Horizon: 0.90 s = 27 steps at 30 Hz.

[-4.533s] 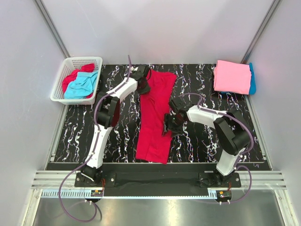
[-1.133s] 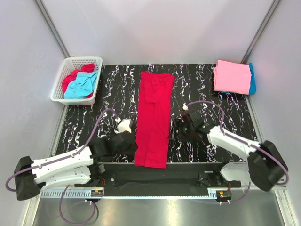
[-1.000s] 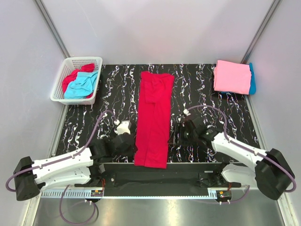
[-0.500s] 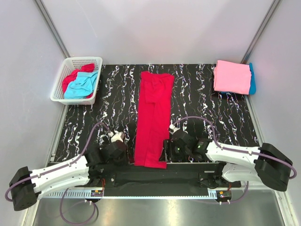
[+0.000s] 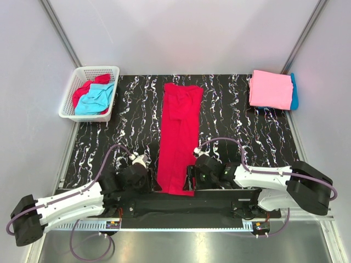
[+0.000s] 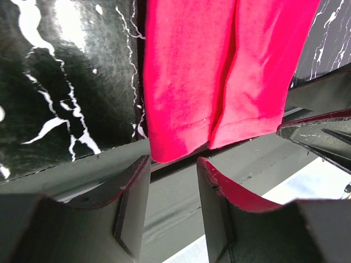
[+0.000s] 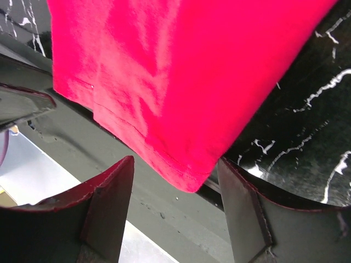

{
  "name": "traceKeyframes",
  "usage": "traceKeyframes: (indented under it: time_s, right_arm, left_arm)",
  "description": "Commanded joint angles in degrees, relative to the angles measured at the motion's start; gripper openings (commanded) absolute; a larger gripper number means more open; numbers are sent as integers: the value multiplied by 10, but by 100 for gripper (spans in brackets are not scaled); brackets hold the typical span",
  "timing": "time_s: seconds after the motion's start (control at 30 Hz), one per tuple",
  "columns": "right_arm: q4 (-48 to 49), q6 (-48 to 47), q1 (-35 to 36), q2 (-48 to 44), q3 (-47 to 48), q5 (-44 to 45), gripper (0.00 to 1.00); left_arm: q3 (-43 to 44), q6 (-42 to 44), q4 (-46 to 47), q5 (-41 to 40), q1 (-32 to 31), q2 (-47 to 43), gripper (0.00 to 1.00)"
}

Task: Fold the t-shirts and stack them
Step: Fold the tshirt

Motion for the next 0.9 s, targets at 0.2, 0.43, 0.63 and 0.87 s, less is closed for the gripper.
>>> traceKeyframes:
  time_s: [0.2, 0.43, 0.63, 0.87]
  right_arm:
    - [47, 1, 4, 23, 11, 10, 67]
    - [47, -6, 5, 54, 27, -1, 63]
    - [14, 7, 5, 38, 26, 24, 57]
    - [-22, 25, 4, 19, 21, 29, 56]
  left_arm:
    - [-7, 19, 48, 2, 10, 48, 43]
    - [-18, 31, 74, -6, 19, 70, 34]
    - [-28, 39, 100, 4, 29, 81, 24]
    - [-21, 49, 107, 8, 33, 83, 24]
